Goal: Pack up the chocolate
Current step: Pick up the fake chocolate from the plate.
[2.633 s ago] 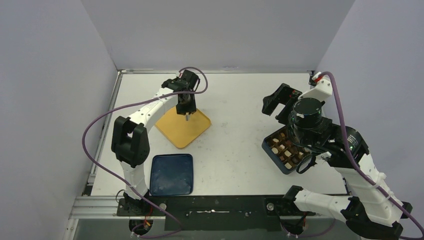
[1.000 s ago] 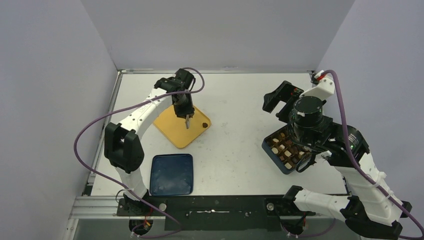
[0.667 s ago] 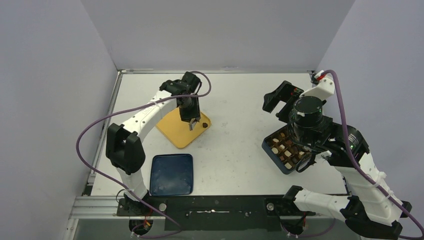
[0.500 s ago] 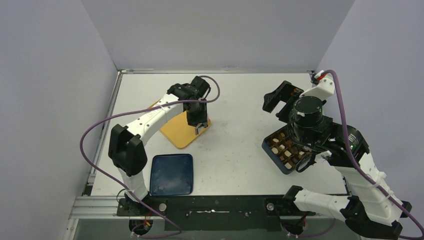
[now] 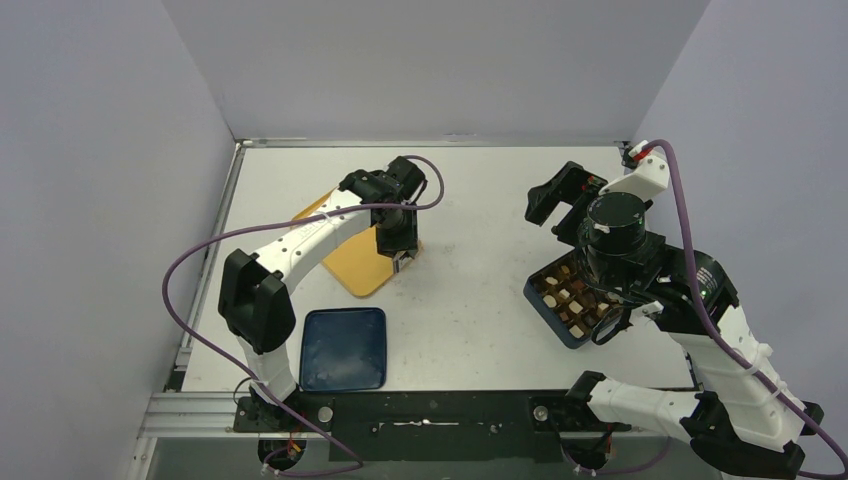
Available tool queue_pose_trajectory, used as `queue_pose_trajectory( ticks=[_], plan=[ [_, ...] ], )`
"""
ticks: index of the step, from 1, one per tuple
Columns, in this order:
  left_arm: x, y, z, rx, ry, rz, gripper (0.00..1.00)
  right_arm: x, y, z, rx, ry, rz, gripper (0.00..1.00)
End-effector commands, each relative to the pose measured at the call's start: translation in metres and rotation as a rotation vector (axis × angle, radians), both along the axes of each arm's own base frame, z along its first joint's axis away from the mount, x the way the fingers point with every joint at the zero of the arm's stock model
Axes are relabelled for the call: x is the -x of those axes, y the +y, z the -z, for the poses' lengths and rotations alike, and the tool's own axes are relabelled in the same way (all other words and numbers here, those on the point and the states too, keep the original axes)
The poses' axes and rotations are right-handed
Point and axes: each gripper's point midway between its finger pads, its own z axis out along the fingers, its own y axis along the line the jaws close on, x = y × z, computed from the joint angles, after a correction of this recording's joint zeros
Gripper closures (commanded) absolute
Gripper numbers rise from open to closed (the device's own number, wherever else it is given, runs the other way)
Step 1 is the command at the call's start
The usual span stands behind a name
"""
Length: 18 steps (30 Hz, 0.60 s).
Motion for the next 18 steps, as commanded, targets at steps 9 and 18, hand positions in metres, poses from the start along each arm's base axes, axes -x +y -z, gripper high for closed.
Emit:
queue_pose_trajectory(
  ticks=[9, 18],
  plan=[
    [-0.004, 0.008, -0.006, -0.020, -0.041, -0.015, 0.64, -0.001, -0.005, -0.019, -0.037, -0.057, 0.020, 0.00],
    [-0.003, 0.009, 0.010, -0.029, -0.025, -0.007, 0.62, -0.003, -0.003, -0.021, -0.031, -0.060, 0.016, 0.00]
  ],
)
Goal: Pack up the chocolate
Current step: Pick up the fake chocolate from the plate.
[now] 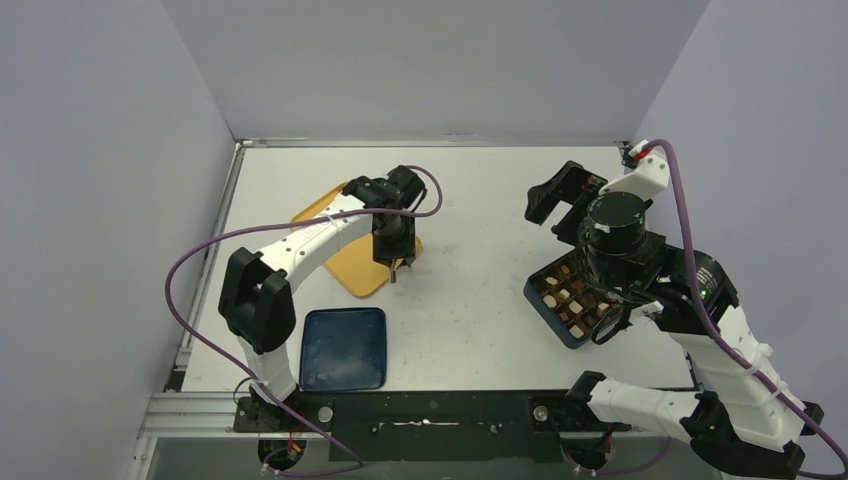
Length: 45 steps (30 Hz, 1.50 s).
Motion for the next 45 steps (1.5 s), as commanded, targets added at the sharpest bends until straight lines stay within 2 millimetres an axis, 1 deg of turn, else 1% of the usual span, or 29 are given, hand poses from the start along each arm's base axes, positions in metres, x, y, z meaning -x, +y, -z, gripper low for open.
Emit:
queue_pose_trajectory(
  ticks=[1, 10, 14, 16, 20, 24, 30, 35, 36, 38, 45],
  plan=[
    [-0.009, -0.002, -0.005, 0.021, -0.046, -0.001, 0.62, -0.004, -0.002, -0.020, -0.031, -0.057, 0.017, 0.00],
    [-0.018, -0.003, -0.004, 0.022, -0.059, 0.001, 0.63, -0.003, -0.002, -0.019, -0.032, -0.054, 0.017, 0.00],
    [-0.019, -0.002, 0.000, 0.027, -0.052, -0.003, 0.68, -0.004, -0.001, -0.019, -0.032, -0.053, 0.013, 0.00],
    [-0.019, -0.002, -0.002, 0.029, -0.054, -0.002, 0.71, -0.004, -0.001, -0.020, -0.030, -0.054, 0.013, 0.00],
    [-0.021, 0.000, -0.010, 0.025, -0.067, -0.008, 0.74, -0.004, -0.001, -0.021, -0.025, -0.057, 0.013, 0.00],
    [-0.025, 0.000, -0.026, 0.028, -0.091, -0.006, 0.75, -0.005, -0.001, -0.022, -0.025, -0.060, 0.013, 0.00],
    [-0.031, 0.000, -0.045, 0.031, -0.110, -0.007, 0.76, -0.003, -0.003, -0.021, -0.029, -0.059, 0.016, 0.00],
    [-0.035, -0.003, -0.057, 0.047, -0.133, -0.002, 0.76, -0.002, -0.005, -0.022, -0.037, -0.062, 0.022, 0.00],
    [-0.037, -0.006, -0.061, 0.062, -0.143, 0.001, 0.75, -0.002, -0.005, -0.024, -0.040, -0.067, 0.023, 0.00],
    [-0.039, -0.018, -0.069, 0.116, -0.157, 0.020, 0.75, -0.002, -0.007, -0.029, -0.040, -0.077, 0.030, 0.00],
    [-0.040, -0.072, -0.101, 0.324, -0.200, 0.099, 0.75, 0.002, -0.025, -0.045, -0.014, -0.106, 0.085, 0.00]
  ],
)
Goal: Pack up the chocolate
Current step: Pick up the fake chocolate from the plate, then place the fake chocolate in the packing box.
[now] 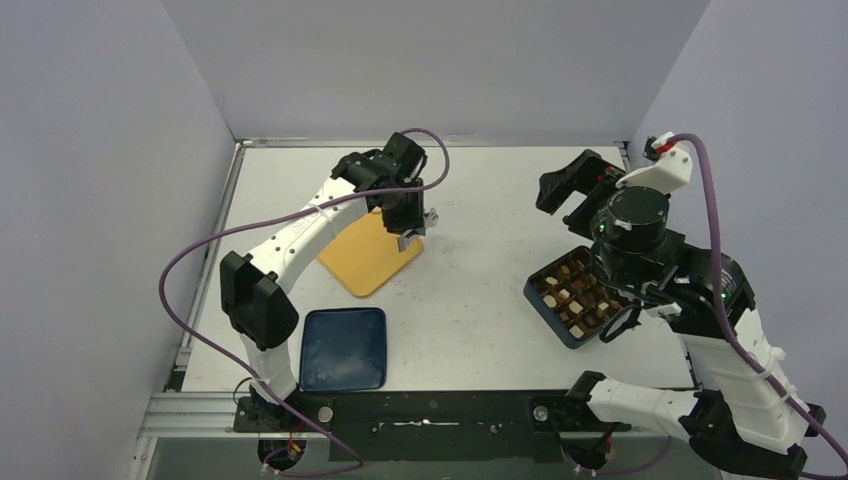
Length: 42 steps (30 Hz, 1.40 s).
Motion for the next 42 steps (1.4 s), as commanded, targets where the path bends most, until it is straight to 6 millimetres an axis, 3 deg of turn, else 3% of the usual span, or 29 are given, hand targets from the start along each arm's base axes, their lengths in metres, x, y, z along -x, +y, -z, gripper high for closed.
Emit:
queue_pose_trajectory(
  ticks=[1, 9, 17, 23, 30, 38, 42],
  plan=[
    [-0.012, -0.053, -0.045, 0.200, -0.105, 0.079, 0.75, 0.004, -0.019, -0.021, -0.002, -0.052, 0.062, 0.00],
    [-0.002, -0.134, -0.055, 0.333, -0.130, 0.220, 0.75, 0.009, -0.029, -0.032, -0.003, -0.055, 0.082, 0.00],
    [0.037, -0.228, -0.062, 0.486, -0.122, 0.415, 0.75, 0.021, -0.038, -0.030, 0.010, -0.030, 0.068, 0.00],
    [0.072, -0.282, -0.062, 0.560, -0.124, 0.502, 0.75, 0.030, -0.045, -0.029, 0.003, -0.021, 0.059, 0.00],
    [0.106, -0.312, -0.046, 0.588, -0.092, 0.550, 0.75, 0.041, -0.058, -0.033, -0.007, -0.020, 0.071, 0.00],
    [0.115, -0.323, -0.023, 0.571, -0.056, 0.551, 0.74, 0.042, -0.060, -0.036, -0.003, -0.032, 0.064, 0.00],
    [0.109, -0.325, -0.014, 0.555, -0.052, 0.547, 0.74, 0.044, -0.062, -0.040, -0.015, -0.040, 0.068, 0.00]
  ],
)
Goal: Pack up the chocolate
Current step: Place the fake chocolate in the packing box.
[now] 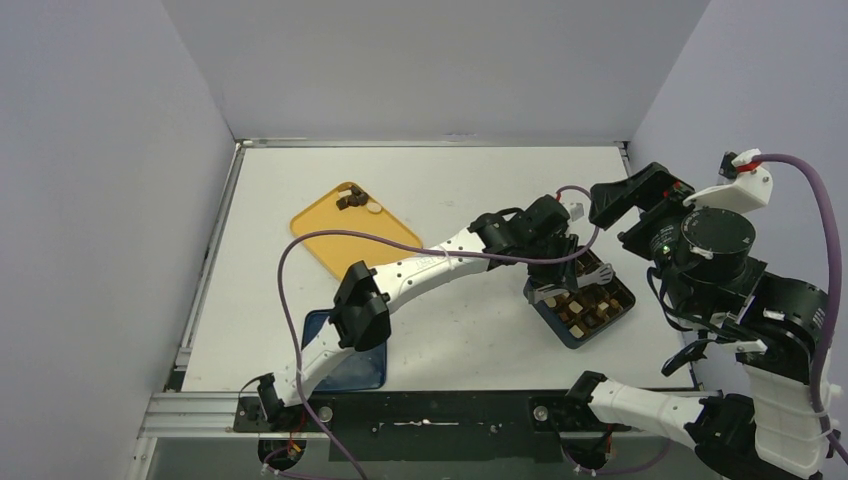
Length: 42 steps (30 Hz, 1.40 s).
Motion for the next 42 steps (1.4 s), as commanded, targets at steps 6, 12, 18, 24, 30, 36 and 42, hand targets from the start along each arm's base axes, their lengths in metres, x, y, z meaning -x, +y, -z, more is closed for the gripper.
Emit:
queue_pose_trajectory(
  ticks=[6, 12, 18, 24, 30, 36, 42],
  plan=[
    [-0.008, -0.020, -0.014, 0.095, -0.001, 0.024, 0.71, 0.002, -0.005, -0.006, -0.002, -0.007, 0.015, 0.00],
    [-0.006, -0.019, -0.007, 0.082, 0.010, 0.039, 0.70, 0.001, -0.004, -0.002, -0.017, 0.001, 0.023, 0.00],
    [-0.008, -0.018, -0.005, 0.077, 0.015, 0.031, 0.64, 0.001, -0.002, -0.003, -0.023, -0.002, 0.012, 0.00],
    [-0.015, -0.016, -0.013, 0.090, 0.007, 0.019, 0.67, 0.002, -0.005, -0.005, -0.029, -0.012, 0.019, 0.00],
    [-0.034, -0.003, -0.052, 0.131, -0.050, -0.047, 0.70, 0.002, -0.004, -0.006, -0.033, -0.019, 0.015, 0.00],
    [-0.061, 0.035, -0.081, 0.094, -0.135, -0.159, 0.70, 0.000, 0.000, -0.006, -0.037, -0.025, 0.005, 0.00],
    [-0.109, 0.121, -0.084, -0.073, -0.200, -0.356, 0.70, -0.007, 0.012, 0.000, -0.041, -0.019, -0.016, 0.00]
  ],
)
